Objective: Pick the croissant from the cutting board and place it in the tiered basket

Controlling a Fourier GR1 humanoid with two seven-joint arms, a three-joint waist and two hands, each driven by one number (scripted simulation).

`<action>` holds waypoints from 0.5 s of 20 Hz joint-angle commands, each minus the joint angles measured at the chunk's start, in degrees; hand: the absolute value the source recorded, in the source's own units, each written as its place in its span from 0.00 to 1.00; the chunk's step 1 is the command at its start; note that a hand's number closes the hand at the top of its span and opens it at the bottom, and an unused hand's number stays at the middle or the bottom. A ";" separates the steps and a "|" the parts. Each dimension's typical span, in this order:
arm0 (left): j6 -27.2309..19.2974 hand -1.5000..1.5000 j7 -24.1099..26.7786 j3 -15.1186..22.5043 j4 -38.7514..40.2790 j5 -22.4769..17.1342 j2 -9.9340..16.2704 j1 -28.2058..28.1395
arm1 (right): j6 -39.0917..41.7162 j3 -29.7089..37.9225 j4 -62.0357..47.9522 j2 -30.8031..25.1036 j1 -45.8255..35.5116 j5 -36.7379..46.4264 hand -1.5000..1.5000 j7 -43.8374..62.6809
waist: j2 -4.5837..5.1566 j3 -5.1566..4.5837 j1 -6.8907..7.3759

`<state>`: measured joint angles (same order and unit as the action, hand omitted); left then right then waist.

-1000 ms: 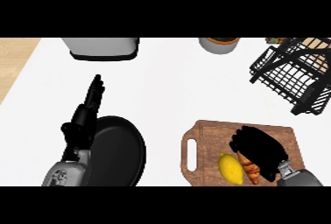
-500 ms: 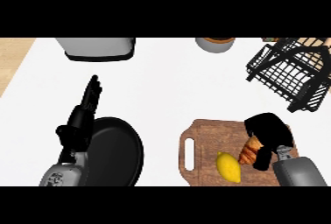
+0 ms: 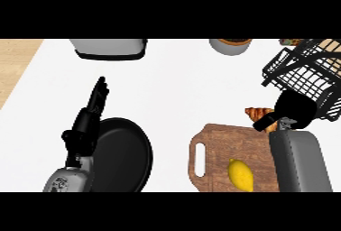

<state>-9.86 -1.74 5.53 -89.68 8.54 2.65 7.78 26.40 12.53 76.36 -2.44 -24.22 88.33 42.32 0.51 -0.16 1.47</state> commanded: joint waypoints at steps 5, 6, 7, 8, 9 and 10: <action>-0.30 0.50 -0.49 2.29 -0.18 0.90 -1.71 -0.53 | 2.94 2.55 -3.36 2.39 -24.44 7.28 1.00 27.81 | -0.39 0.03 1.61; -0.68 0.50 -0.66 1.68 1.64 1.37 -1.56 1.26 | 3.29 1.35 -3.70 2.39 -26.22 6.83 1.00 29.16 | -0.35 0.05 0.82; -0.81 0.50 1.43 1.10 1.66 1.46 -0.86 -0.36 | 5.46 2.24 -3.80 2.40 -29.60 7.80 1.00 29.71 | -0.44 0.01 0.88; -0.17 0.50 1.05 1.03 1.85 0.66 -1.12 0.64 | 3.85 2.12 -6.29 2.40 -32.11 7.95 1.00 31.98 | -0.21 0.02 1.47; -0.37 0.50 -0.31 1.03 1.61 0.61 -1.46 1.09 | 3.57 1.34 -6.99 2.41 -31.39 8.08 1.00 32.39 | -0.35 0.07 0.63; -1.97 0.50 0.56 2.34 1.84 1.81 -2.57 -0.18 | 5.79 4.77 -6.21 2.41 -36.81 9.57 1.00 30.75 | -0.43 0.04 0.32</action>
<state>-10.50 -1.56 6.88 -88.28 9.48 1.24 8.27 25.65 15.33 72.02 -0.52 -50.58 95.58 61.00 0.23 -0.12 2.37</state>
